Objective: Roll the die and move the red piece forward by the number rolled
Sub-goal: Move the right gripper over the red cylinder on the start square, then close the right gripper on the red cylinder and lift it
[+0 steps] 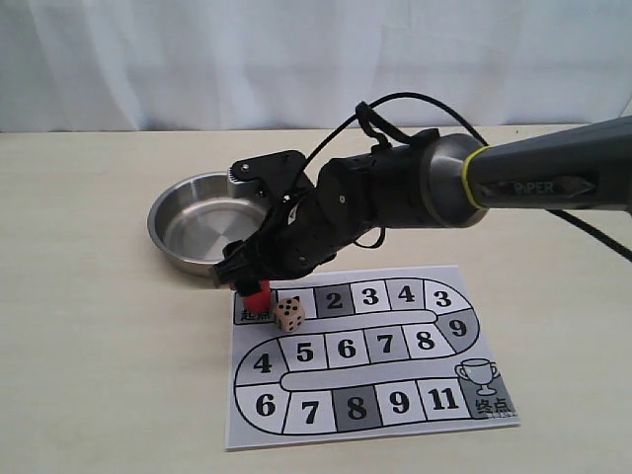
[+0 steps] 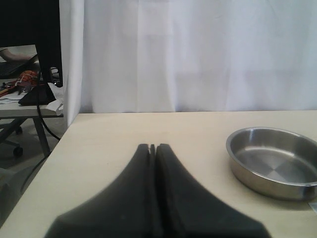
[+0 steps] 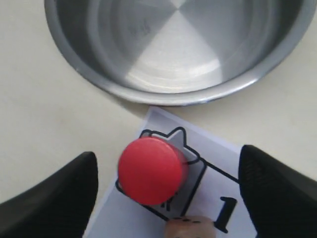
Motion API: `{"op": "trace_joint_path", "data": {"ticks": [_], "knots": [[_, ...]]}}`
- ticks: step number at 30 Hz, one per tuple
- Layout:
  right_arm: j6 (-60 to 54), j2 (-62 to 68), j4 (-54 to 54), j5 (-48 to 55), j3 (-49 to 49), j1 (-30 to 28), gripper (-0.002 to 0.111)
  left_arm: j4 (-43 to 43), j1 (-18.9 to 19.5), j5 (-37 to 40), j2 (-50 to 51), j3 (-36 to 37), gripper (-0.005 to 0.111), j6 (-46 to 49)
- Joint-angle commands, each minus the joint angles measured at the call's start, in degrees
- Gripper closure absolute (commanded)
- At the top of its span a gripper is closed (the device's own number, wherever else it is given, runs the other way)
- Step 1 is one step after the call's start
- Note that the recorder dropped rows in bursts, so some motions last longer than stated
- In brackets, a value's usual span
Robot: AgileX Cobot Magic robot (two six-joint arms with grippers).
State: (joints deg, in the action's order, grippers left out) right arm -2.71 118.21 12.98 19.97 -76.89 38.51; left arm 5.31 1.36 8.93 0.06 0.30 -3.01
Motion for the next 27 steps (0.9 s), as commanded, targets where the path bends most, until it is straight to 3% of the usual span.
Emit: {"op": "trace_joint_path", "data": {"ticks": [1,15,22,27], "knots": [[-1.2,0.0,-0.3,-1.9,-0.4,1.0,0.035,0.0,0.0,-0.8,-0.1,-0.3,0.107,0.0],[-1.2,3.5,-0.2,-6.6,-0.4,1.0,0.039,0.0,0.0,-0.8,-0.1,-0.3,0.107,0.0],[-1.2,3.5,-0.2,-6.7,-0.4,1.0,0.067,0.0,0.0,-0.8,-0.1,-0.3,0.107,0.0],[-1.2,3.5,-0.2,-6.7,-0.4,1.0,0.095,0.0,0.0,-0.8,-0.1,-0.3,0.107,0.0]]}}
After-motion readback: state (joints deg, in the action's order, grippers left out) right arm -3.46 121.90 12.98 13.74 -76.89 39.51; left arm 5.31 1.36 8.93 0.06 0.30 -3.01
